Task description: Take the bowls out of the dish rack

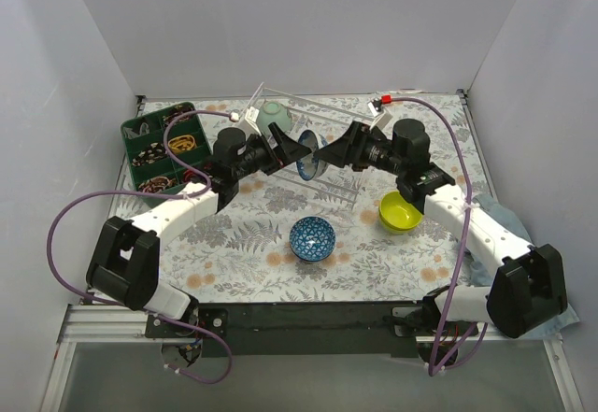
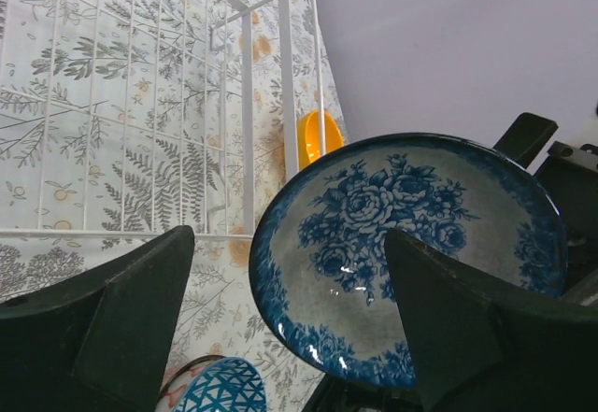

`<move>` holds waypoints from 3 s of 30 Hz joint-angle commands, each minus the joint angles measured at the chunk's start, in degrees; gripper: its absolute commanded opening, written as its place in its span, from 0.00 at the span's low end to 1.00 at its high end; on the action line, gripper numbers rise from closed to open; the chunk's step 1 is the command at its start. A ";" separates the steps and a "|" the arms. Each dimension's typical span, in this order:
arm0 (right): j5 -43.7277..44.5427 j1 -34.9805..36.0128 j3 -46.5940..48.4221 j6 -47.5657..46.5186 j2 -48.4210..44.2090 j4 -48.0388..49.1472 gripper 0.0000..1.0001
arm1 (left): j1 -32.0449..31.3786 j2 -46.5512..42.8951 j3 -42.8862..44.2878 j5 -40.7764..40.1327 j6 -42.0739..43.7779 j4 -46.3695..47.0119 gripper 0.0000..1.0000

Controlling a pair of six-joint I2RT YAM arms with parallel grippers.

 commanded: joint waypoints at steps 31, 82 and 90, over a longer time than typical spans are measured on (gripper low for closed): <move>-7.57 -3.14 -14.87 12.34 -7.16 23.07 0.32 | -0.68 -5.10 -10.43 5.57 -5.67 10.44 0.00; 14.22 -7.10 -10.66 -20.70 -19.20 -21.40 0.99 | -25.82 -2.56 11.02 -27.91 23.69 -50.74 0.02; 13.96 -7.19 -11.01 -20.62 -19.20 -21.49 0.99 | -26.43 -2.47 8.64 -30.55 23.69 -46.26 0.04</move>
